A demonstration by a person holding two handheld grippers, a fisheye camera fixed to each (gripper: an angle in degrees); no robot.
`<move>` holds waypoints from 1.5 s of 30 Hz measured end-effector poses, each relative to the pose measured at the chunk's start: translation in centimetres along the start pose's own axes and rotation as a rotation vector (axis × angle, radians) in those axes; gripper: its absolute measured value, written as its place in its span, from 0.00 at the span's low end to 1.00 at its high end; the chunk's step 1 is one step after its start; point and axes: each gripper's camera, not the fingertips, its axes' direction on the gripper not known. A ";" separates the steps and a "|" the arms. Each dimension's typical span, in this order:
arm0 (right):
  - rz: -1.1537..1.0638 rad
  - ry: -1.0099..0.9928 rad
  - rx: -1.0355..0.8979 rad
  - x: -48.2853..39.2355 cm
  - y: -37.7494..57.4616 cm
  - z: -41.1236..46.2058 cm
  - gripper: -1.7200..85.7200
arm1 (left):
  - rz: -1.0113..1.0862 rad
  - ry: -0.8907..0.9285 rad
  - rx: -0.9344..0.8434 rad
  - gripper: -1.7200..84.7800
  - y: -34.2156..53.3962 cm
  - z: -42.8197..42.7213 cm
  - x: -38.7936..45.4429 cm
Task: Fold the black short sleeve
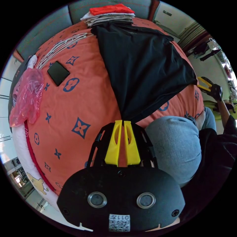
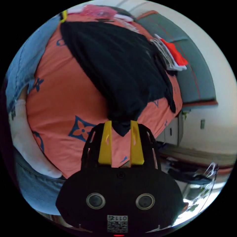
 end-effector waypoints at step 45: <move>0.352 -0.257 -0.010 4.9 -1.0 -4.3 0.06 | 0.114 -0.173 0.108 0.11 11.1 -7.5 1.7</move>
